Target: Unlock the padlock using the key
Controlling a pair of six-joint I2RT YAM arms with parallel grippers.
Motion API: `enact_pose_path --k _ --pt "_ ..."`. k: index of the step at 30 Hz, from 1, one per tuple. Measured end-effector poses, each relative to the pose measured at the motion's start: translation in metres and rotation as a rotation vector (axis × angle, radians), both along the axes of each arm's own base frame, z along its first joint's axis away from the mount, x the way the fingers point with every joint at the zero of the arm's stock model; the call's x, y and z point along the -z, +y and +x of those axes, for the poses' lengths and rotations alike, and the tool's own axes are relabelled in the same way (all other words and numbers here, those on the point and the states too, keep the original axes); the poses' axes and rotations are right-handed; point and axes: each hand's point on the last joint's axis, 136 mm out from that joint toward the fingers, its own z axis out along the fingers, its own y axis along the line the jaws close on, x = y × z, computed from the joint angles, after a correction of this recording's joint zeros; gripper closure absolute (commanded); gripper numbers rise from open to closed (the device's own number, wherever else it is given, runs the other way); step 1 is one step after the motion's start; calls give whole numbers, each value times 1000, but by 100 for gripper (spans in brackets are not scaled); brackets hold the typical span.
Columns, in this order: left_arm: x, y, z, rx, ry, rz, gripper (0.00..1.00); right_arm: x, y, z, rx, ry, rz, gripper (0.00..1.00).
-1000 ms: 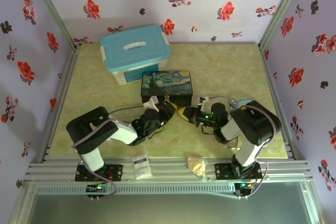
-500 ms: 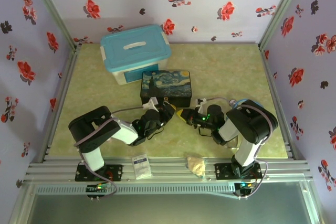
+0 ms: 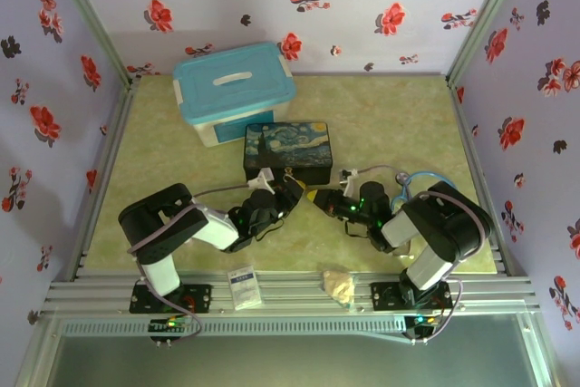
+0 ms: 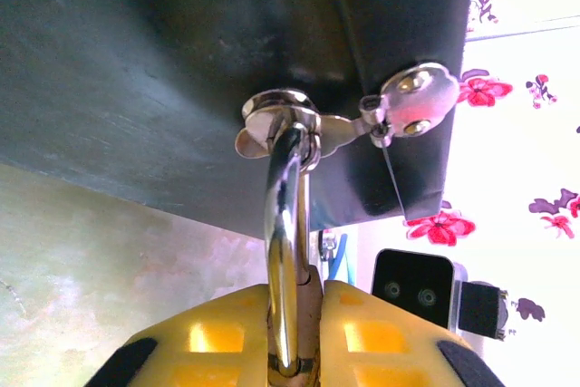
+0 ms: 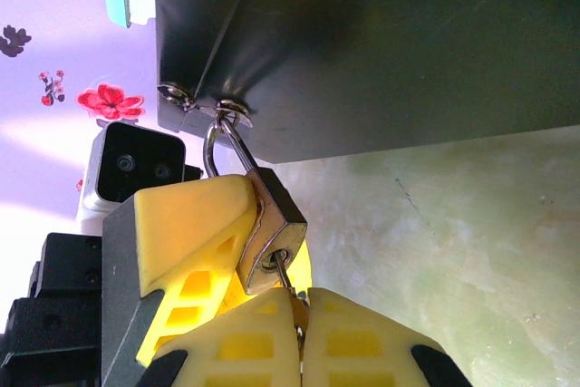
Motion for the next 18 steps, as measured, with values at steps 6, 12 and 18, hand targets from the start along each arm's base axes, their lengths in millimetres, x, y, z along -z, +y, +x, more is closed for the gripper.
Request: enact_pose_path --k 6,12,18 --pt "2 0 0 -2 7 0 100 2 3 -2 33 6 9 100" --pt "2 -1 2 -8 -1 -12 100 -1 3 0 81 87 52 100" --pt "-17 -4 3 -3 -44 -80 100 -19 -2 2 87 179 153 100"
